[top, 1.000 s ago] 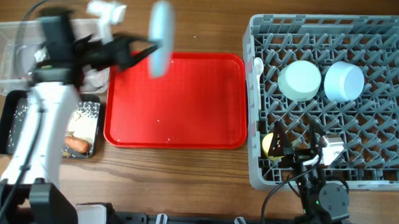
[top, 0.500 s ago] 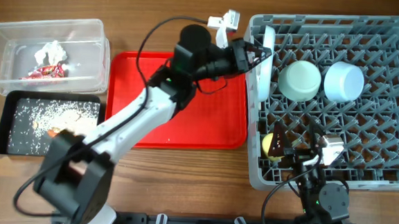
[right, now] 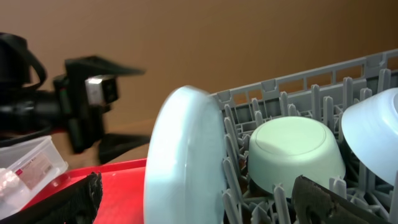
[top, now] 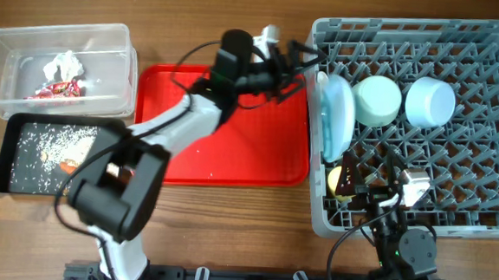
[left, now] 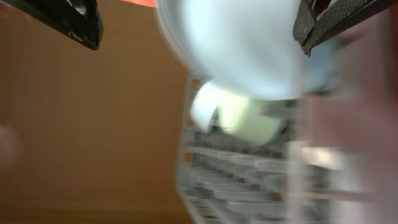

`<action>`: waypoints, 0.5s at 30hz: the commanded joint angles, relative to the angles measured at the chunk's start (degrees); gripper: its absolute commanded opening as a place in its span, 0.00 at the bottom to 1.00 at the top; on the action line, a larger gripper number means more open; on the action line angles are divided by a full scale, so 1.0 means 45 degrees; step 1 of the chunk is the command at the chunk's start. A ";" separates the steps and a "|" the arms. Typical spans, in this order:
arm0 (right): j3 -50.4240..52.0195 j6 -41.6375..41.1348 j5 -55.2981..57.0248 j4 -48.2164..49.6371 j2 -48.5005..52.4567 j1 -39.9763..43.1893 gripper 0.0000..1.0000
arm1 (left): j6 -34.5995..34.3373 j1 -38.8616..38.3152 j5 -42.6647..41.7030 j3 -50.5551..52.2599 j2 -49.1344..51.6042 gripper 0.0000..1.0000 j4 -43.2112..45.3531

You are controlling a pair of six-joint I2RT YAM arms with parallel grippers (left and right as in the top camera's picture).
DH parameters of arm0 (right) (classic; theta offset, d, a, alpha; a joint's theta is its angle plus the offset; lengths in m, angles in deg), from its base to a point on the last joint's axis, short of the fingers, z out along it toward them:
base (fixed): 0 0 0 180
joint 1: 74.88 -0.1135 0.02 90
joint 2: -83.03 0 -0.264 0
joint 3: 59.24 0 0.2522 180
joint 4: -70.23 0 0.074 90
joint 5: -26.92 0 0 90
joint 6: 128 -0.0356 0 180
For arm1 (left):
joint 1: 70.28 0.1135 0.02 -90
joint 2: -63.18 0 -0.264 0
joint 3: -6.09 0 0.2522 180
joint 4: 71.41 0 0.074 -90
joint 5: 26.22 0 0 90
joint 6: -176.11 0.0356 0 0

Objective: Sort waste into correct bins and load items into the dishwasher rack
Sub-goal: 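Lift the white plate and carry it toward the dish rack, then stand the plate upright in the rack's left side and release it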

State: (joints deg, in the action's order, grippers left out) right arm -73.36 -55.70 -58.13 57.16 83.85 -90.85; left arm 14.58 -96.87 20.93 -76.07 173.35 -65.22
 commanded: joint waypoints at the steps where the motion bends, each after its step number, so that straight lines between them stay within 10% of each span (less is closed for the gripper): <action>1: 0.0015 0.0233 -0.0160 0.0044 -0.0087 -0.0029 1.00 | 0.4376 0.0743 0.0680 -0.0039 -0.2637 0.99 -0.4148; 11: 0.0015 0.0233 -0.0160 0.0044 -0.0087 -0.0029 0.99 | 1.3075 0.1438 0.3342 -0.0039 -0.9156 1.00 -0.8850; 15: 0.0015 0.0233 -0.0160 0.0044 -0.0087 -0.0029 1.00 | 1.3619 0.2419 0.6222 -0.0039 -1.1837 1.00 -1.2133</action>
State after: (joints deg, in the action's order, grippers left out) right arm -73.36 -55.72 -58.13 57.20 83.81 -90.85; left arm 66.97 -89.57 35.51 -76.10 128.28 -109.46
